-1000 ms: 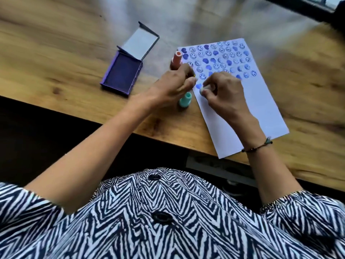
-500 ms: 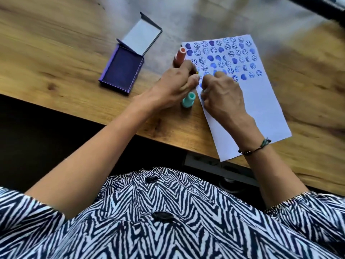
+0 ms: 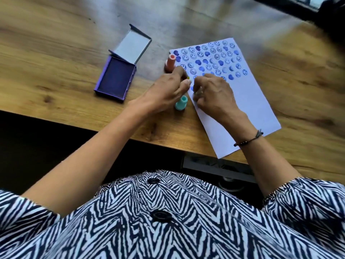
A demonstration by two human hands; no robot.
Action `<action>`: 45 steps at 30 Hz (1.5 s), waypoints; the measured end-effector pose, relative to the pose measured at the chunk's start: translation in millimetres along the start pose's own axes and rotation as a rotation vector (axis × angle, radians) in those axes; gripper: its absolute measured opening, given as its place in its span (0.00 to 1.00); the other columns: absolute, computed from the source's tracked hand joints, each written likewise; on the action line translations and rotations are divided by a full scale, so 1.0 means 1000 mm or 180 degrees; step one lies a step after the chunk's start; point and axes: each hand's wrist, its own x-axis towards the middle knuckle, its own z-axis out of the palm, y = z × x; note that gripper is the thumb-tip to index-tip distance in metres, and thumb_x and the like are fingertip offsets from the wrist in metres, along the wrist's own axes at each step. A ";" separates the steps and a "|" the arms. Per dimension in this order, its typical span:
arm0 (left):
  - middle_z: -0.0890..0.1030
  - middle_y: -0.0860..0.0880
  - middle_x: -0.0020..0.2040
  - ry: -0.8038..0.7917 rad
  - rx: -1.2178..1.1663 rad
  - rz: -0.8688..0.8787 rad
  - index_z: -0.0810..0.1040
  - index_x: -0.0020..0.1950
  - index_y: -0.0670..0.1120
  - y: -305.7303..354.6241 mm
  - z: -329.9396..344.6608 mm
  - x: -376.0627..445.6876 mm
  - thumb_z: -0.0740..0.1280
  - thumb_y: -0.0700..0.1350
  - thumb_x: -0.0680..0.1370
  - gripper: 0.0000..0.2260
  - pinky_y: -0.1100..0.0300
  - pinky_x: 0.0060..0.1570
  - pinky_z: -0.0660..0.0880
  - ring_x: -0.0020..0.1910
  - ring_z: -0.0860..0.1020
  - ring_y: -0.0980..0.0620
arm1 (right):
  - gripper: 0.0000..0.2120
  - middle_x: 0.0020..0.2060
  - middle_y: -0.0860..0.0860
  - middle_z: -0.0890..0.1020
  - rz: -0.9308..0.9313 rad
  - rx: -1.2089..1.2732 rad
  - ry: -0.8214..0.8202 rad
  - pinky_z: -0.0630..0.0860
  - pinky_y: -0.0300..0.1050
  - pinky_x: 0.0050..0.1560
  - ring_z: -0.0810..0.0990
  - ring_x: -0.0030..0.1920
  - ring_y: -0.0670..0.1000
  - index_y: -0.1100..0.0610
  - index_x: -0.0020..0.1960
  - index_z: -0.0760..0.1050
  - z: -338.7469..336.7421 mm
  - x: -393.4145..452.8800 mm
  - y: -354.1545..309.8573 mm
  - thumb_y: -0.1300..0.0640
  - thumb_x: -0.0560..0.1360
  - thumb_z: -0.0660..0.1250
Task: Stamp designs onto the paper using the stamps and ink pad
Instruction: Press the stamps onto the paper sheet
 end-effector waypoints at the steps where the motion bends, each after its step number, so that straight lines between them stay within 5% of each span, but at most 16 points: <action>1: 0.79 0.37 0.54 -0.0062 -0.0012 -0.0009 0.68 0.56 0.40 0.000 -0.001 0.000 0.55 0.46 0.79 0.12 0.59 0.41 0.63 0.53 0.76 0.41 | 0.06 0.44 0.58 0.80 0.0109 0.0274 0.0042 0.71 0.47 0.41 0.77 0.46 0.60 0.59 0.45 0.77 -0.005 0.001 0.003 0.63 0.69 0.63; 5: 0.79 0.39 0.56 -0.0225 -0.0101 -0.0143 0.68 0.56 0.40 0.003 -0.005 0.001 0.55 0.46 0.79 0.12 0.53 0.53 0.69 0.56 0.75 0.42 | 0.05 0.28 0.49 0.79 0.0795 0.1748 0.0727 0.79 0.49 0.43 0.80 0.34 0.50 0.53 0.35 0.77 -0.039 -0.007 0.013 0.62 0.63 0.69; 8: 0.80 0.41 0.57 -0.0175 -0.0173 -0.0169 0.68 0.56 0.41 0.003 -0.007 0.001 0.55 0.46 0.79 0.11 0.59 0.48 0.68 0.56 0.76 0.45 | 0.09 0.25 0.45 0.80 0.1011 0.2325 0.0879 0.82 0.52 0.40 0.80 0.30 0.48 0.50 0.30 0.75 -0.053 -0.015 0.014 0.63 0.61 0.70; 12: 0.80 0.44 0.52 -0.0061 -0.1142 -0.0103 0.69 0.52 0.44 0.005 -0.013 -0.006 0.56 0.44 0.79 0.06 0.60 0.51 0.71 0.53 0.78 0.51 | 0.09 0.30 0.51 0.79 0.1063 0.2833 0.0554 0.81 0.42 0.38 0.80 0.35 0.49 0.53 0.35 0.75 -0.046 -0.024 0.000 0.66 0.65 0.71; 18: 0.74 0.51 0.42 -0.0016 -0.2554 -0.0096 0.72 0.50 0.47 0.008 -0.018 -0.026 0.58 0.39 0.78 0.05 0.55 0.51 0.70 0.42 0.72 0.54 | 0.07 0.34 0.53 0.78 0.0968 0.3807 0.0558 0.82 0.45 0.43 0.78 0.34 0.50 0.56 0.38 0.76 -0.037 -0.027 -0.028 0.66 0.70 0.68; 24: 0.73 0.47 0.41 0.0080 -0.2615 -0.0197 0.70 0.56 0.38 0.010 -0.020 -0.034 0.58 0.38 0.78 0.08 0.55 0.49 0.70 0.41 0.71 0.52 | 0.06 0.32 0.51 0.79 0.0878 0.3910 0.0548 0.82 0.46 0.45 0.80 0.33 0.48 0.56 0.39 0.76 -0.043 -0.023 -0.030 0.66 0.70 0.68; 45: 0.76 0.48 0.40 0.0200 -0.2880 -0.0234 0.73 0.51 0.42 0.021 -0.016 -0.032 0.59 0.37 0.77 0.06 0.58 0.48 0.74 0.40 0.75 0.53 | 0.07 0.33 0.50 0.78 0.0464 0.3305 0.0591 0.82 0.45 0.42 0.80 0.37 0.50 0.54 0.39 0.75 -0.043 -0.023 -0.032 0.63 0.69 0.71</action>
